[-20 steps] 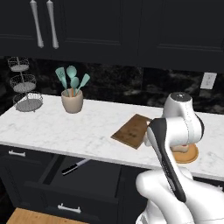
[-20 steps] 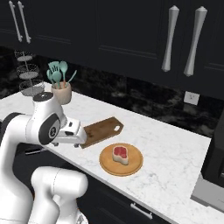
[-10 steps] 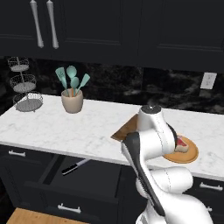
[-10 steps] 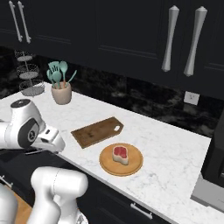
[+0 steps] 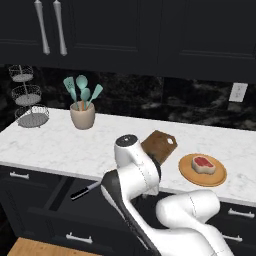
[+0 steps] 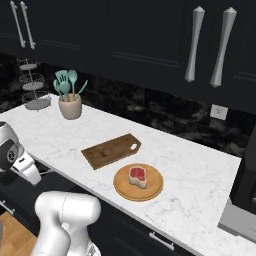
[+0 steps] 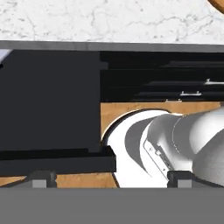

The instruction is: Pick up the knife from the drawer and place it on the cutting board. Then place the meat from the plate to the cutting board.

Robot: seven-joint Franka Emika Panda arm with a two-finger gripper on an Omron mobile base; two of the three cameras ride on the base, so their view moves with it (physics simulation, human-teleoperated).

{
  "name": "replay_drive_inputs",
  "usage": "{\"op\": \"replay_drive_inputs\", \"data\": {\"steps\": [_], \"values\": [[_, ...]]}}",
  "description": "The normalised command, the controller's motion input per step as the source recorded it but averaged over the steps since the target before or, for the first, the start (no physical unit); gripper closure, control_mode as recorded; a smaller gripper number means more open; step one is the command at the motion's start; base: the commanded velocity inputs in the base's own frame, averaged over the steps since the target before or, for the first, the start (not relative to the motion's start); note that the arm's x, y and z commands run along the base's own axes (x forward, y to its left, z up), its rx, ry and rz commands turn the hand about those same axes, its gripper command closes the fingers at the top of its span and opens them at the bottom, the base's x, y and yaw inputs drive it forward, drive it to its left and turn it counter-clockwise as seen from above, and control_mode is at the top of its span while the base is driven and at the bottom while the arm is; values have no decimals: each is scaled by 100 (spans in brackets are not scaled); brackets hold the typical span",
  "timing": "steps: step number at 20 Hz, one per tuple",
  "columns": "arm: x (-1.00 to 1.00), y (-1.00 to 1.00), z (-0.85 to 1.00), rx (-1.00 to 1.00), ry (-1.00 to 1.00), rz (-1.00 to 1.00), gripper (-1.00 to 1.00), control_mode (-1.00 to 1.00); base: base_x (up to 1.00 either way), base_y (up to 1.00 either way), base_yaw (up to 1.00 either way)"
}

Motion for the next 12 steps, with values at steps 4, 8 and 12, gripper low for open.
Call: {"op": "replay_drive_inputs", "data": {"steps": [4, 8, 12], "values": [[31, 79, -27, 5, 19, 0, -100, -100, 0, 0, 0], [56, 66, -35, 10, 18, 4, -100, -100, 0, 0, 0], [51, 58, -44, 4, 13, 4, -100, -100, 0, 0, 0]]}}
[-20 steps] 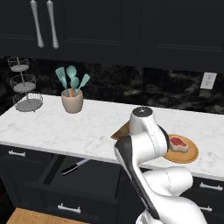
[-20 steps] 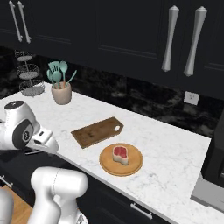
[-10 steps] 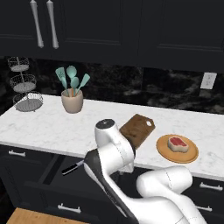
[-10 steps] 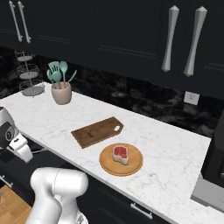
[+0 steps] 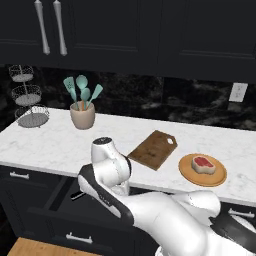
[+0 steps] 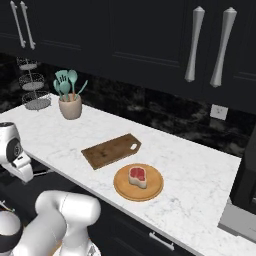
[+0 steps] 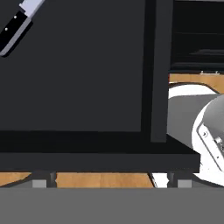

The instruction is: Pick up the knife from the drawer and place it on the cutting board. Then place the meat from the plate to the cutting board.

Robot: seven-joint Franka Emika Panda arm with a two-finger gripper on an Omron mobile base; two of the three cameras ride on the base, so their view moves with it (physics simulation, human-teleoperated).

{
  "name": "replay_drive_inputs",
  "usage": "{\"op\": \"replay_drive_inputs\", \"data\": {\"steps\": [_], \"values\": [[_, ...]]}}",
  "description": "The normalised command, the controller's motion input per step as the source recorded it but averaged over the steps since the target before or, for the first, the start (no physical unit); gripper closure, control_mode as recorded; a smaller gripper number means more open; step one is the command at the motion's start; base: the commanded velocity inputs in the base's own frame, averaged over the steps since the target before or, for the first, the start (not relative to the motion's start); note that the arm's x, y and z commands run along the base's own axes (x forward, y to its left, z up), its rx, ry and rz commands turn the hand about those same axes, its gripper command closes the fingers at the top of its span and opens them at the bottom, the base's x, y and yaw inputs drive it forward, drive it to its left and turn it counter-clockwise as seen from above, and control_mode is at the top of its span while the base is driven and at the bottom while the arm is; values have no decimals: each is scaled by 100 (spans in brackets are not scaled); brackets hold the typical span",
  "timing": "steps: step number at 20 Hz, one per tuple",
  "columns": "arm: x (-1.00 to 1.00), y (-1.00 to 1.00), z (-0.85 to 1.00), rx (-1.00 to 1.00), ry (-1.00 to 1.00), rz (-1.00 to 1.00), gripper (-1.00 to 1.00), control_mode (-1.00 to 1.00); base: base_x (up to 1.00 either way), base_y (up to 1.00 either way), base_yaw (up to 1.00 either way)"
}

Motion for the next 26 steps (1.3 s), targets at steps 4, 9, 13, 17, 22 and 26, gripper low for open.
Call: {"op": "replay_drive_inputs", "data": {"steps": [4, 9, 13, 17, 22, 26], "values": [[39, 21, -17, 0, 0, 0, -100, -100, 0, 0, 0], [23, 28, -38, 0, 0, 0, -100, -100, 0, 0, 0], [17, 31, -45, 0, 2, 0, -100, -100, 0, 0, 0], [16, 22, -39, 0, 4, 0, -100, -100, 0, 0, 0], [19, 16, -37, 0, 6, 0, -100, -100, 0, 0, 0], [21, 28, -47, 0, 5, 0, -100, -100, 0, 0, 0]]}}
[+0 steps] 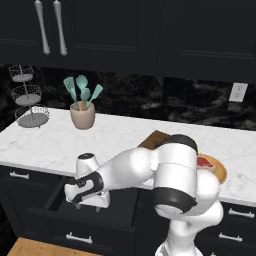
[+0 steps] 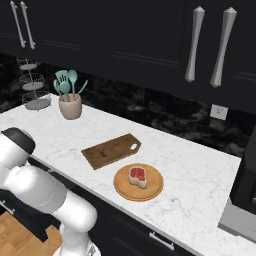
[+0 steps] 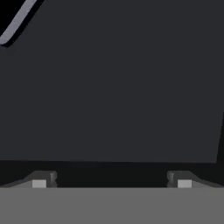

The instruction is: Pick up the knife from the drawer and place it on the cutting board. Then place the meat from the plate to the cutting board.

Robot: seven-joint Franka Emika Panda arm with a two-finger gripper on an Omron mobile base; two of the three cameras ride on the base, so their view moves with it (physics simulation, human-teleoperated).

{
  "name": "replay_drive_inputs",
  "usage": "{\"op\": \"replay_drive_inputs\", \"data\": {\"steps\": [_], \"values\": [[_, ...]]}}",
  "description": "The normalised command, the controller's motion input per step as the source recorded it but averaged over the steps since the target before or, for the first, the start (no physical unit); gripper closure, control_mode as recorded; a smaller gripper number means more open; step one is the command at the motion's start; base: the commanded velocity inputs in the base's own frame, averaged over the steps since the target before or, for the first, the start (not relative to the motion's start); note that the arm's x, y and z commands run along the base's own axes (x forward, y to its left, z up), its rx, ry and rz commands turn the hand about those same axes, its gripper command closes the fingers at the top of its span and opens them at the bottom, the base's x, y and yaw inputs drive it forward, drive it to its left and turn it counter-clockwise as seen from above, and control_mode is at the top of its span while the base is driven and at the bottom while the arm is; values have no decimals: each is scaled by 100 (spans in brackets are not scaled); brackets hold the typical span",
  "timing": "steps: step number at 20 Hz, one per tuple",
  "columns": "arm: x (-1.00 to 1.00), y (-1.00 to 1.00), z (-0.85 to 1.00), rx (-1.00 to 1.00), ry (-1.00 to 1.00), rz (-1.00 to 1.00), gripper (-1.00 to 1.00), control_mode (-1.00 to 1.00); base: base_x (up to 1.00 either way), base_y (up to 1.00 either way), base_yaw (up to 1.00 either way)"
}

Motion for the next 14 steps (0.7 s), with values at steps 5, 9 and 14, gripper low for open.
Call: {"op": "replay_drive_inputs", "data": {"steps": [5, 9, 14], "values": [[23, 42, -60, -3, 7, 0, -100, -100, 0, 0, 0], [-19, 45, -40, -8, 19, 1, -100, -100, 0, 0, 0], [-98, 46, 3, -6, 27, 9, -100, -100, 0, 0, 0]]}}
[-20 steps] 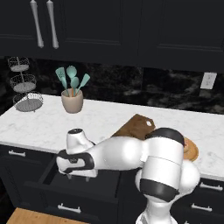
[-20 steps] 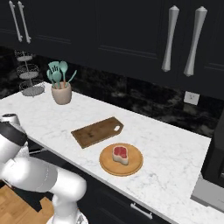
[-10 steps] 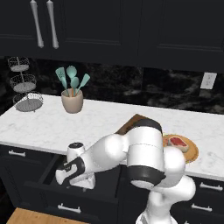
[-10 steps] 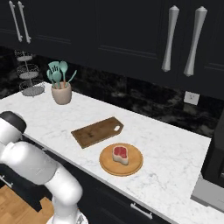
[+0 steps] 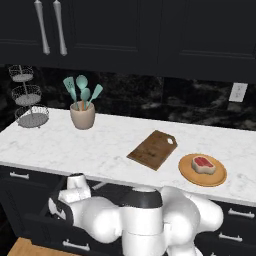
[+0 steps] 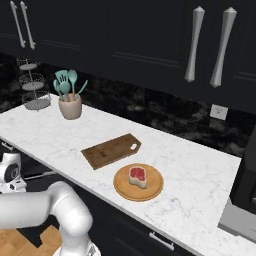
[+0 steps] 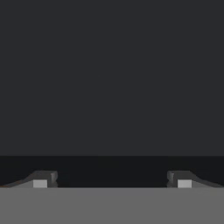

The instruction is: Pick up the knife from the drawer and place it on the cutting board. Then place the meat from the plate to the cutting board.

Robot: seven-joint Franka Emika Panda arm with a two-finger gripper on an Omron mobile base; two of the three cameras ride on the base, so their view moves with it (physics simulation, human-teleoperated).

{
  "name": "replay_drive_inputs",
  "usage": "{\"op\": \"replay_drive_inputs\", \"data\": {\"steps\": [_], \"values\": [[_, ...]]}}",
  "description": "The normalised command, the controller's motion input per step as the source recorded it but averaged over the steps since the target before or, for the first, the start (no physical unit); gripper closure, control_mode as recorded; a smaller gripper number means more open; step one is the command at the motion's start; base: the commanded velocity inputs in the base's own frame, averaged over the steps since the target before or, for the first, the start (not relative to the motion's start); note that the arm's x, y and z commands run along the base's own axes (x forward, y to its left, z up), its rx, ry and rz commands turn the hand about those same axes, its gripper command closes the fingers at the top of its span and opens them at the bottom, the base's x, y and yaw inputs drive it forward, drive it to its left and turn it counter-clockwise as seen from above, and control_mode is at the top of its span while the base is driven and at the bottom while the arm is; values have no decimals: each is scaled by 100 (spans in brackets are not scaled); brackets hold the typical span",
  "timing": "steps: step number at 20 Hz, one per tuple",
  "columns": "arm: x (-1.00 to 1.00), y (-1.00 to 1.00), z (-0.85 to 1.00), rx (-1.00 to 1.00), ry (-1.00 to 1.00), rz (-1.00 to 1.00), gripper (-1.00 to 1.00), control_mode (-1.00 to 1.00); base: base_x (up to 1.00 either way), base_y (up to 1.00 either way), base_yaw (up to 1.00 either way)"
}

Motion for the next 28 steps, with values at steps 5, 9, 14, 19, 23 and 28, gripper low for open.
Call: {"op": "replay_drive_inputs", "data": {"steps": [5, 9, 14, 19, 23, 28], "values": [[-100, 64, 41, -10, 24, 18, -100, -100, 0, 0, 0], [-81, 29, 79, -3, 16, 8, -100, -100, 0, 0, 0], [3, -46, 100, 11, 9, -3, -100, -100, 0, 0, 0], [38, -53, 90, 12, 6, -10, -100, -100, 0, 0, 0], [71, -18, 32, 4, 0, -11, -100, -100, 0, 0, 0], [42, 0, 38, 0, 0, -2, -100, -100, 0, 0, 0]]}}
